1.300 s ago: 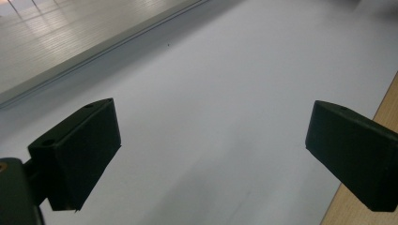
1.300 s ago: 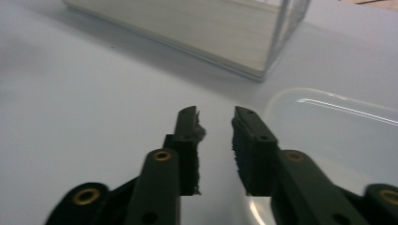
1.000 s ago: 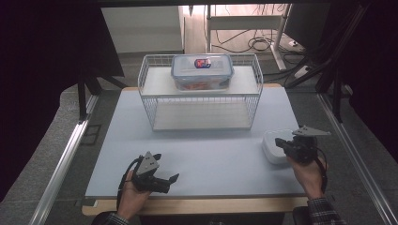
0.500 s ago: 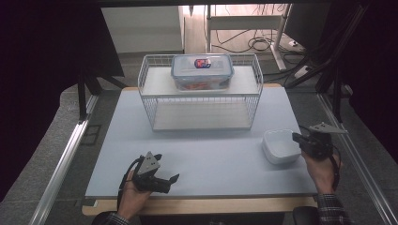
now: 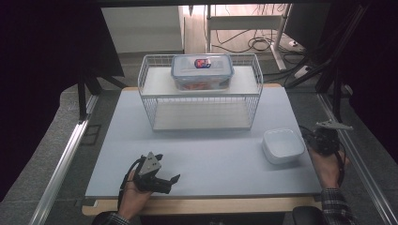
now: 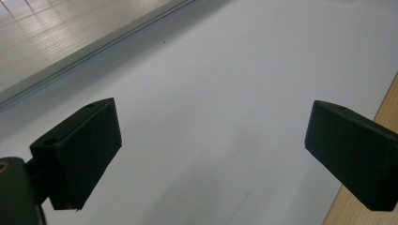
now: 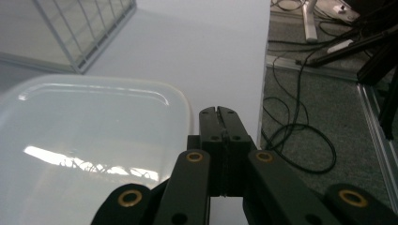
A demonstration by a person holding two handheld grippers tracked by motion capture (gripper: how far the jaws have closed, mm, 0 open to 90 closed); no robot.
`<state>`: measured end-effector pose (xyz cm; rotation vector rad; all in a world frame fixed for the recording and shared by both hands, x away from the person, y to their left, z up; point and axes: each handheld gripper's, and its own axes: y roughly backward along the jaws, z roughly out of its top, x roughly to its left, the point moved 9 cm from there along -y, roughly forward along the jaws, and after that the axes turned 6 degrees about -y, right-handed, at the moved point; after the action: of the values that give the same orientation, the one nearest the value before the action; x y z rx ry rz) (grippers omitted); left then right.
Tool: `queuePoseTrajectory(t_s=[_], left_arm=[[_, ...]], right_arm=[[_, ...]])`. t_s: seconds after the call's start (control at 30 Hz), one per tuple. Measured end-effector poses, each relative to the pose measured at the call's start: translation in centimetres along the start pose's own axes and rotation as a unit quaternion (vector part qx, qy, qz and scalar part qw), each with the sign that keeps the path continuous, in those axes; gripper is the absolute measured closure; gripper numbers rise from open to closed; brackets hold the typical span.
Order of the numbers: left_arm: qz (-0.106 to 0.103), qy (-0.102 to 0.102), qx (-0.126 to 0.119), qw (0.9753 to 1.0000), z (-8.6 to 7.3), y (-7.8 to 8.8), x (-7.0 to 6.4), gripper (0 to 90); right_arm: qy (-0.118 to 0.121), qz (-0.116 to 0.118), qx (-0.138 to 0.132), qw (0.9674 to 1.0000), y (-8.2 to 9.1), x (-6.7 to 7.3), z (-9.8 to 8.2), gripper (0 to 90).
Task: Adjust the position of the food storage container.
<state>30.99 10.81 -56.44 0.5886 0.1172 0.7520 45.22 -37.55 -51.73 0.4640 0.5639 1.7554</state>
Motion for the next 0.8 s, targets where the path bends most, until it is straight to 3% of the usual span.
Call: queuePoseTrajectory(t_s=[0.23,0.4,0.47,0.5,0.53,0.8], left_arm=[[0.001,-0.006,0.002,1.0000,0.0,0.0,-0.1,3.8],[0.001,-0.008,0.003,1.0000,0.0,-0.1,-0.2,3.8],[0.001,-0.009,0.003,1.0000,0.0,-0.1,-0.2,3.7],[0.001,-0.009,0.003,1.0000,0.0,-0.1,-0.2,3.7],[0.001,-0.009,0.003,1.0000,0.0,-0.1,-0.2,3.7],[0.000,-0.012,0.005,0.9999,0.0,-0.1,-0.3,3.8]], right_arm=[[0.002,0.017,0.028,0.9995,-1.5,-0.1,-0.8,89.7],[0.005,0.039,0.035,0.9986,-1.5,1.1,-0.9,89.7],[0.006,0.049,0.038,0.9980,-1.6,1.9,-1.0,89.7],[0.007,0.064,0.042,0.9971,-1.5,3.0,-1.1,89.7],[0.007,0.064,0.042,0.9971,-1.5,3.0,-1.1,89.7],[0.047,0.112,0.056,0.9910,-1.0,7.5,-1.9,89.7]])
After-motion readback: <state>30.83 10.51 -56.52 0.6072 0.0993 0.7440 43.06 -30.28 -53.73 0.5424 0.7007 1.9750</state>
